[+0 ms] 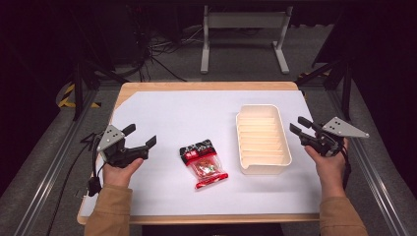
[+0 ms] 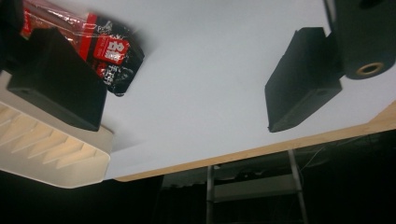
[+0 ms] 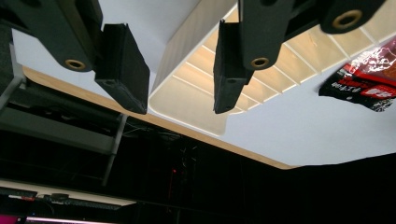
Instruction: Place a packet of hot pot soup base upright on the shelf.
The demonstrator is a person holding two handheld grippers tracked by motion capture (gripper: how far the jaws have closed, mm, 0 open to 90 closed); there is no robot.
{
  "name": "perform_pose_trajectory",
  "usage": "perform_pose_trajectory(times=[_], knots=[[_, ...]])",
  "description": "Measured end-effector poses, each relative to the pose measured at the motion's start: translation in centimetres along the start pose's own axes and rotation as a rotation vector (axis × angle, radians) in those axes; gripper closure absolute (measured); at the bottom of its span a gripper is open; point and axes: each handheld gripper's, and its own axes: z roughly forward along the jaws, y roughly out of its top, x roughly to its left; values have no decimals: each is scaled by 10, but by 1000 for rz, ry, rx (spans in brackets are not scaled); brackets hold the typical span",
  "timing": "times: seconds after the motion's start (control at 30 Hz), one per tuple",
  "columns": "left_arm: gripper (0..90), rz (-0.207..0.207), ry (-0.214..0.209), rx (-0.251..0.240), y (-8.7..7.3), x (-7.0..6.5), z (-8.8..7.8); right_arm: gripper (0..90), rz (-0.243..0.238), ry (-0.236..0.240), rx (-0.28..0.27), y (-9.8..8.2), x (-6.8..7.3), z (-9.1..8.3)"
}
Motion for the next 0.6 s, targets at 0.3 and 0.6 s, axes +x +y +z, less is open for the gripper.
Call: perform_pose_trajectory(times=[0.3,0.6], knots=[[154,7,3,57,3,-1,4,536,25,-7,1,2,-4,-3],[154,26,-43,50,13,-17,18,473,79,-22,-26,5,-9,-10]])
